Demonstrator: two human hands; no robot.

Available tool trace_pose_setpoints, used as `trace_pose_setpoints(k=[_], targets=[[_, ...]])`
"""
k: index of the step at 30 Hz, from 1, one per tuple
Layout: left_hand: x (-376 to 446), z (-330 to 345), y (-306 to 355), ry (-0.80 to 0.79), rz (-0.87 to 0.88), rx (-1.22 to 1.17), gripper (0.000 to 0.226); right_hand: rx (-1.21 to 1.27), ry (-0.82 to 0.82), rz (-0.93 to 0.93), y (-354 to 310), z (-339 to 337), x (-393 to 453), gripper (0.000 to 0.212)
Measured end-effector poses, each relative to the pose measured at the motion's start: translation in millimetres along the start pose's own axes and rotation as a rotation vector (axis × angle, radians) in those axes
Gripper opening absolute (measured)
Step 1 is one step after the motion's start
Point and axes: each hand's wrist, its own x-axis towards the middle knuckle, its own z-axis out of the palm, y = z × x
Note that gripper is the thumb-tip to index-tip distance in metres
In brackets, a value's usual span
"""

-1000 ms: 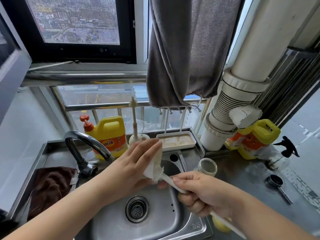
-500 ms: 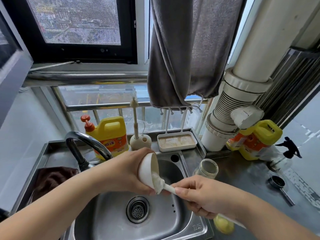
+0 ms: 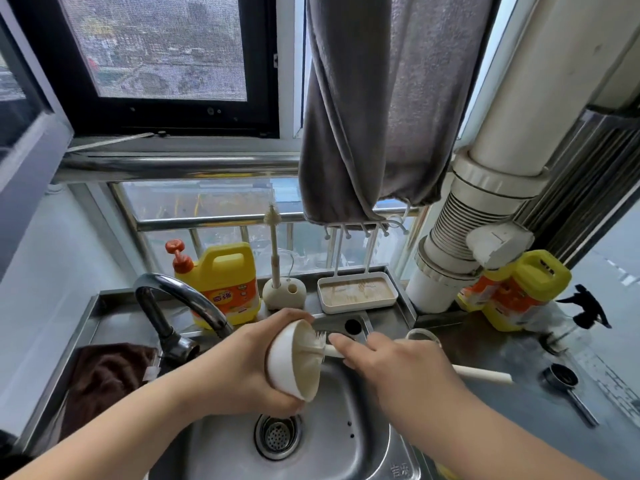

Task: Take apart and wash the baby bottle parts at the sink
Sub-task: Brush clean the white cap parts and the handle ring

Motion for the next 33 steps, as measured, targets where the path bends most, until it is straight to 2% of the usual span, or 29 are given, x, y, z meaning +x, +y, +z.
trace_pose_setpoints(k=[4,6,7,8,10,13,16,18,19,21,25,27,28,30,33], targets=[[-1.1,0.9,-3.6,0.049,0.025,-0.039,0.081,-0.001,0.059,0.02,7.2,3.8,1.8,0.079],[0.3,-0.7,-1.6,0.08,0.054,-0.039,0.08,0.051,0.027,0.024,-2.1,-3.7,4.7,0.067],[0.9,-2.8,-0.8,0.103,0.074,-0.031,0.081,0.089,0.014,0.041,-6.3,-10.9,7.3,0.055],[1.9,-5.2,-0.9,0.126,0.103,-0.003,0.083,0.185,-0.039,0.074,-6.6,-19.2,10.4,0.043],[4.3,-8.9,-2.2,0.161,0.165,0.11,0.088,0.554,-0.264,0.172,-3.2,-28.2,11.2,0.033],[7.4,-9.7,-1.9,0.192,0.275,0.273,0.089,0.898,-0.552,0.224,4.1,-34.8,14.2,0.028],[11.5,-8.2,-0.6,0.257,0.426,0.392,0.084,1.389,-0.81,0.351,9.9,-36.8,10.1,0.027],[12.8,-8.7,-0.6,0.246,0.447,0.44,0.086,1.512,-0.876,0.365,8.8,-37.4,5.6,0.029],[12.7,-8.6,-1.6,0.227,0.435,0.458,0.087,1.475,-0.868,0.346,7.1,-36.4,5.1,0.027],[11.8,-7.5,-4.7,0.184,0.379,0.455,0.088,1.128,-0.714,0.265,6.8,-28.4,5.8,0.024],[12.2,-7.1,-3.3,0.026,0.167,0.256,0.084,0.213,-0.113,0.024,17.0,-10.2,10.1,0.041],[13.6,-11.3,-4.0,-0.042,0.09,0.145,0.082,-0.035,0.142,-0.078,18.8,-3.9,11.9,0.051],[13.8,-13.7,-3.5,-0.061,0.072,0.127,0.082,-0.094,0.217,-0.126,19.3,-0.8,12.3,0.054],[13.4,-15.5,-2.6,-0.079,0.065,0.148,0.083,-0.08,0.23,-0.14,19.1,5.6,11.5,0.055],[8.8,-11.1,-6.3,0.018,0.142,0.259,0.083,0.126,0.046,0.002,9.3,3.0,10.6,0.043]])
